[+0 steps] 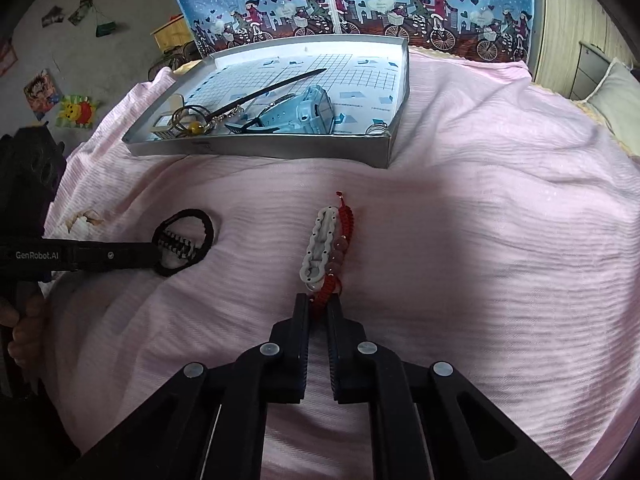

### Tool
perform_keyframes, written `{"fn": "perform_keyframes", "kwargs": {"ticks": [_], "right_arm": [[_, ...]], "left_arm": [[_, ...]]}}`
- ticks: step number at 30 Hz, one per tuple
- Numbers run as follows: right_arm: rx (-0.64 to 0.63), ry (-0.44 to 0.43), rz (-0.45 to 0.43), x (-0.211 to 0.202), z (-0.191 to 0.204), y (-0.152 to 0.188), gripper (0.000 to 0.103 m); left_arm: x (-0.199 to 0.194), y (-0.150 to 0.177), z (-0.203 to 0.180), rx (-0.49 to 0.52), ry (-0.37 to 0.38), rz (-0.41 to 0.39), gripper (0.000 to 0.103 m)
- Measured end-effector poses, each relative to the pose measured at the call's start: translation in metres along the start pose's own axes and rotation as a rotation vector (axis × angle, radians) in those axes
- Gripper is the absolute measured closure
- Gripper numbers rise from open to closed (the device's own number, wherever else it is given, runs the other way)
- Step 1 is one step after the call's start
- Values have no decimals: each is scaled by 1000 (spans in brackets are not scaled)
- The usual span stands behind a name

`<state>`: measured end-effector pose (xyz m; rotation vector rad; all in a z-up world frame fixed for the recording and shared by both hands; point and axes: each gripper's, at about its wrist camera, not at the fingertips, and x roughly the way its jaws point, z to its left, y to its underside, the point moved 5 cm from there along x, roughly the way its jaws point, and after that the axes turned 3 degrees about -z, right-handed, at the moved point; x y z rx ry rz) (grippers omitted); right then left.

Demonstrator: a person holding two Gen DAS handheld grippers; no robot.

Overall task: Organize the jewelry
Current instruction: 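Grasp the red cord with the right tool while the left tool grasps the black hair tie, then carry the red cord and black hair tie over the tray with both tools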

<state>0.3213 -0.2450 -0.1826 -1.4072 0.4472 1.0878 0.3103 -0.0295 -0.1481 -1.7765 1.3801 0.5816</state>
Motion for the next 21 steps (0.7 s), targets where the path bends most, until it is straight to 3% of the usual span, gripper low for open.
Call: {"fn": "perform_keyframes", "kwargs": {"ticks": [5,11,14,21], "right_arm": [[38,-29,-19,-12,1,0,96],[-38,17,-222,-49,11,-18,97],[-46,21,-258,-55,12,-21,97],[-58,2,-356,-71,18,-27,97]], "left_arm": [[-4,-1,-10,9,11,-26,100],[-20,-1,-44,109,26,-133,100],[-26,2,-59,166,29,-171,100],[-30,5,-74,277,-42,-256,100]]}}
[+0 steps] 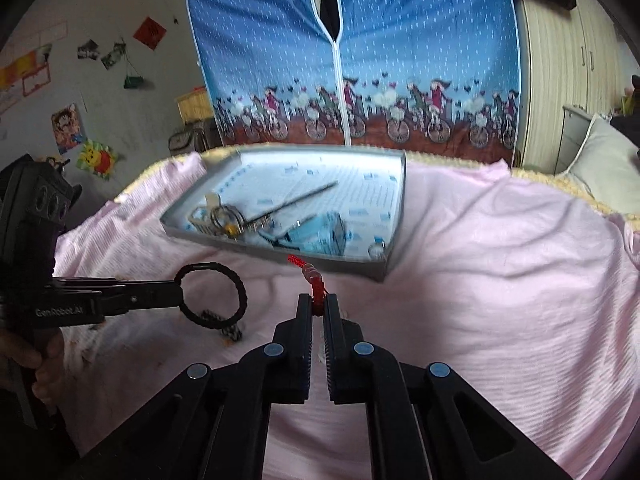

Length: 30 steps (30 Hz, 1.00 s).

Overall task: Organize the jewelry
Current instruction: 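Carry the red cord and black hair tie over the tray with both tools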

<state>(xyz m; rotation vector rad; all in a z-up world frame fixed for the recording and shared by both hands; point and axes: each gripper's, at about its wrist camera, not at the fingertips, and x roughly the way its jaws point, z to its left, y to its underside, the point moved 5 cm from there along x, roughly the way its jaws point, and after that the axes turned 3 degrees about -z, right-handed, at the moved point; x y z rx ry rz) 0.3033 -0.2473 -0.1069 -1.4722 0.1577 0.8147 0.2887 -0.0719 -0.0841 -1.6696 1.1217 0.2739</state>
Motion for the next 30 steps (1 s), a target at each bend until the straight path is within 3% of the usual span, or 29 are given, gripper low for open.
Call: {"fn": "perform_keyframes", "kwargs": {"ticks": [7,10,16,23,30], "right_arm": [[25,49,-105,-3,-4,-22,97],[68,72,-144,7,-11,-37,97],[99,94,-165,36,-26,-54,97],[135,91,-102,80,-45,-48,97],[144,84,-24,98,-50,-30,97]], "left_arm": [[-11,-30,-4,56,-48,-186,100],[-3,-52,0,28,-71,-249,100],[32,-81,17,33,-153,-302,100],[72,-90,45,39,-163,-241,100],[90,-76,56,31,-145,-160,100]]}}
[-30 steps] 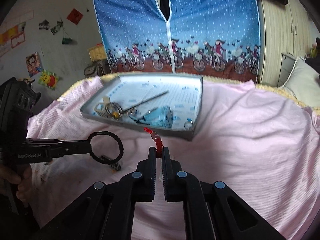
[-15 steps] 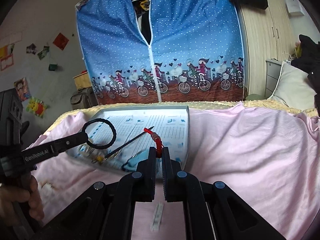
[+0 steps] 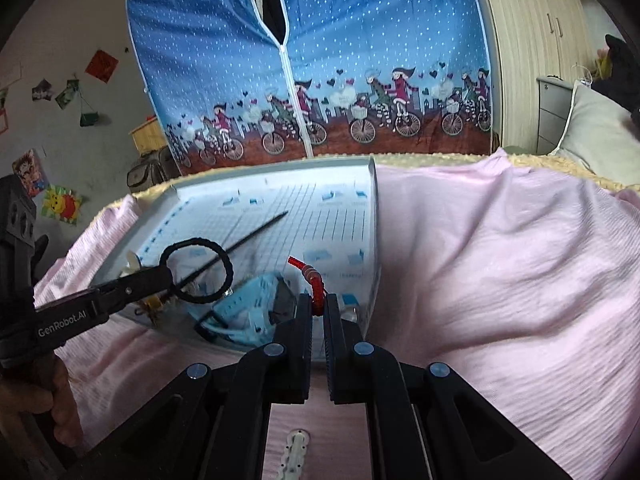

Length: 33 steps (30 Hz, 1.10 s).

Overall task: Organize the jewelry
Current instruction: 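Carry the red cord and black hair tie over the tray with both tools, then open the right tool over the tray while the left tool releases the black hair tie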

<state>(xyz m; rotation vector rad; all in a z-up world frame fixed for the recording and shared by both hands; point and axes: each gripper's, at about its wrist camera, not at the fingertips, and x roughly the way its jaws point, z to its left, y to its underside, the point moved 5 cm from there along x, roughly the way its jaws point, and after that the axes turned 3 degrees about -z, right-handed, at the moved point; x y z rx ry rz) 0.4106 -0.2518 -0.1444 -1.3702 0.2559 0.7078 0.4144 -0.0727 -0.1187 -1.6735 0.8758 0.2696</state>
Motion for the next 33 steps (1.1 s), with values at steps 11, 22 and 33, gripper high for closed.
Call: {"fn": "perform_keyframes", "kwargs": {"ticks": [11,22,33], "right_arm": [[6,-2,27,5,-2,3,97],[23,20,25,-5,-5,-2,64],[-34,41,-151,-69,6,-32,12]], "left_arm": [[2,5,2,-27,9,31,100],[0,3,-6,6,-56,50,79],[-72,-27,-13,-12,-99,-174,2]]}}
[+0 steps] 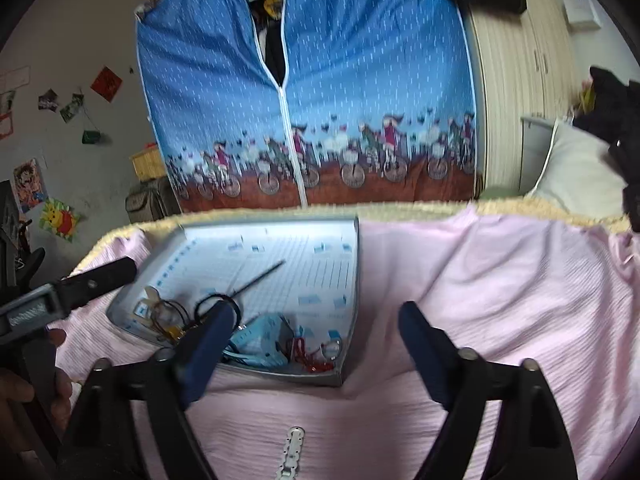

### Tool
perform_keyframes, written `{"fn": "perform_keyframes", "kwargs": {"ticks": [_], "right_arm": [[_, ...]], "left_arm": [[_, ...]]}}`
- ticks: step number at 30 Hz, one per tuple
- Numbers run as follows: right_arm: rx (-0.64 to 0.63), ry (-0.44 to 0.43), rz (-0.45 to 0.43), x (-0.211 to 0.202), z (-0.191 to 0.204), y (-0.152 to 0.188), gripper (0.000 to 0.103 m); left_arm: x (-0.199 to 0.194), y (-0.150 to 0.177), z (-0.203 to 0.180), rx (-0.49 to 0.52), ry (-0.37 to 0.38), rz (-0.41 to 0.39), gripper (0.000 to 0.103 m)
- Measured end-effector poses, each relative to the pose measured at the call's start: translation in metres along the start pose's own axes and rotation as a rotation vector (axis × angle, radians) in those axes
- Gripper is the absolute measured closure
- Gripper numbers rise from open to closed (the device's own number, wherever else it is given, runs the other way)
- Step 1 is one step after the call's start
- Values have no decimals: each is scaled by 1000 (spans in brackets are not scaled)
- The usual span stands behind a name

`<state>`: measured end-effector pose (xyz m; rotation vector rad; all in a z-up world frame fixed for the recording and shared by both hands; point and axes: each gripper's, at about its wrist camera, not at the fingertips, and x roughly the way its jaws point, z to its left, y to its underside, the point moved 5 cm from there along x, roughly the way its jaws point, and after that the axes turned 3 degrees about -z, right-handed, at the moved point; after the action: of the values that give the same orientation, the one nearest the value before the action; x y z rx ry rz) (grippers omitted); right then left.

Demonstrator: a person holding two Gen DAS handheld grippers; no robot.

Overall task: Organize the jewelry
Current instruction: 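Open the right tool over the tray while the left tool releases the black hair tie, then withdraw both tools toward the black beaded hairpin and white barrette on the sheet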

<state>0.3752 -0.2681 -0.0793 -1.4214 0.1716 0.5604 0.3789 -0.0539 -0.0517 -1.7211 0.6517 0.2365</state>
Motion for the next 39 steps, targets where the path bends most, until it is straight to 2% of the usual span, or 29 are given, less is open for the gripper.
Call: {"fn": "perform_keyframes", "kwargs": {"ticks": [1,3,6,10,15,19,27,39], "right_arm": [[-5,-2,-14,-6,2,-2,6],[-15,-13,-56,-21,7,-7,0],[-33,-26,-103,-41,16,-14,0],[-70,-13,-162,-65,32,-23,0],[-114,9,-216,-97,48,-22,0],[-135,41,-231,-117,56,-17,0],[-127,52,-240,-158,69,7,0],[-142,81,-235,-201,80,45,0]], "left_arm": [[-7,-3,0,-5,-1,-22,2],[-27,-9,0,-11,-7,-72,2],[-52,-17,-3,3,-24,-124,2],[-89,-22,-13,70,-53,-210,2],[-126,-15,-16,64,-42,-263,2],[-154,-3,-16,60,-52,-284,2],[-198,26,-18,66,-86,-302,2],[-231,65,-24,103,-141,-287,2]]}}
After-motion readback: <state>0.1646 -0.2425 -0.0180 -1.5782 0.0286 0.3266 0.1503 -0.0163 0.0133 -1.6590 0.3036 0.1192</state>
